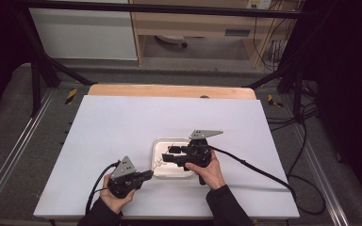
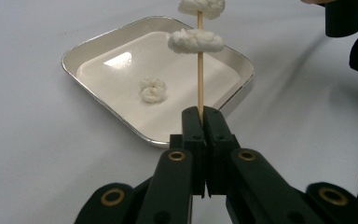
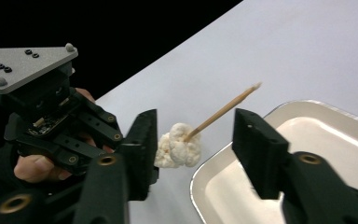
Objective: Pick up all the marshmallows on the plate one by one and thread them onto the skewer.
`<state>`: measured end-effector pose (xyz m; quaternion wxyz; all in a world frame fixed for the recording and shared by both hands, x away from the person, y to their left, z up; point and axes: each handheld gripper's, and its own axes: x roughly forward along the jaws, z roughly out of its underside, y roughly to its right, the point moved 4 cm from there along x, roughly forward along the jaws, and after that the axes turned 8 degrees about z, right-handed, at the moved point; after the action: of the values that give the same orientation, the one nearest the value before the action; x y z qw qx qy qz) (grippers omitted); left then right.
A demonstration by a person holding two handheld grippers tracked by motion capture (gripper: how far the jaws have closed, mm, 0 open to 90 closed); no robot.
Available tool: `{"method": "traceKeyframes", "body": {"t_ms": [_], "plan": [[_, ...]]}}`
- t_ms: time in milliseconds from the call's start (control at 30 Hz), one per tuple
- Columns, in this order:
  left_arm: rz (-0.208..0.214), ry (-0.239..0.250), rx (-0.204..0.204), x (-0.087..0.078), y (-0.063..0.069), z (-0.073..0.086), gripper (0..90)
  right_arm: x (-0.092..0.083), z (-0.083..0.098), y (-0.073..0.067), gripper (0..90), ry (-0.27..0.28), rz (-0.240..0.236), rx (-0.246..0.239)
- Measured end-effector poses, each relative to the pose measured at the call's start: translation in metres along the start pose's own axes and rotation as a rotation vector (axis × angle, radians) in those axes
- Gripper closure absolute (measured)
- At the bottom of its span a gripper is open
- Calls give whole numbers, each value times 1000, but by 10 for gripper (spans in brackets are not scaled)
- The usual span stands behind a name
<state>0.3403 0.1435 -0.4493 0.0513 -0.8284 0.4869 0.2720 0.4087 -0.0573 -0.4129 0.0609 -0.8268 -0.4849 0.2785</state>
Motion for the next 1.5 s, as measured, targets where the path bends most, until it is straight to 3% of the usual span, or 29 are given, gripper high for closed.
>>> {"method": "traceKeyframes", "body": {"t_ms": [167, 333, 500, 967, 1300, 1500], "plan": [[-4, -2, -4, -2, -2, 0, 887, -10, -6, 4, 318, 4, 77, -64], [-6, -3, -3, -3, -2, 0, 886, -15, -7, 6, 198, 5, 123, -116], [-8, -10, 0, -4, -3, 0, 887, -19, -3, 12, 121, -34, 185, -163], [-7, -25, 8, -9, -6, 0, 886, -22, 11, 23, 51, -118, 269, -186], [-13, -29, 0, -16, -12, 0, 886, -13, 13, 23, 44, -131, 296, -179], [-15, -34, 0, -19, -15, 0, 885, 0, 12, 21, 42, -167, 328, -211]]}}
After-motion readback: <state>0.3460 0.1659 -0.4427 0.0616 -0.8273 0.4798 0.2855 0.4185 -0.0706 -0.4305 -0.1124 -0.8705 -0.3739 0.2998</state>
